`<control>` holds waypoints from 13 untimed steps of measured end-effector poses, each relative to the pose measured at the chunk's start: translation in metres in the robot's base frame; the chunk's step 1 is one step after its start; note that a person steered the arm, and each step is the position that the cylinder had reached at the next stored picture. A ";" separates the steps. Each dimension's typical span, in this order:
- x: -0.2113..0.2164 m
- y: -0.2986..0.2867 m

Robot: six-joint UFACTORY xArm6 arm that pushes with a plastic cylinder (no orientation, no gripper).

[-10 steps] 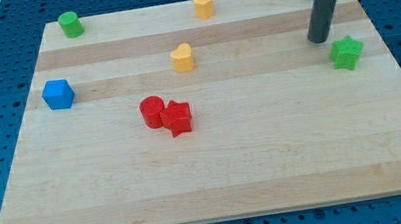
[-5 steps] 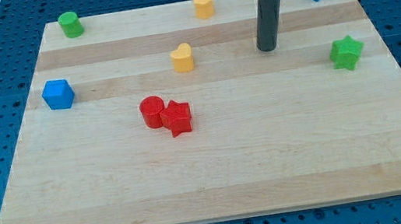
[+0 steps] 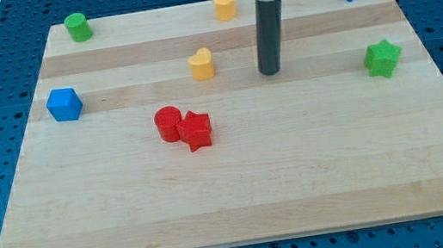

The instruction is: Separate red circle from red star

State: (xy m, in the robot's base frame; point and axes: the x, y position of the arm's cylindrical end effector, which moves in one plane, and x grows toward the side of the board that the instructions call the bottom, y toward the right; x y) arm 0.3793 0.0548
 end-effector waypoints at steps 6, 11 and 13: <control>0.056 -0.155; 0.090 -0.160; 0.104 -0.138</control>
State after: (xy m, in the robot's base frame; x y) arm 0.4832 -0.0827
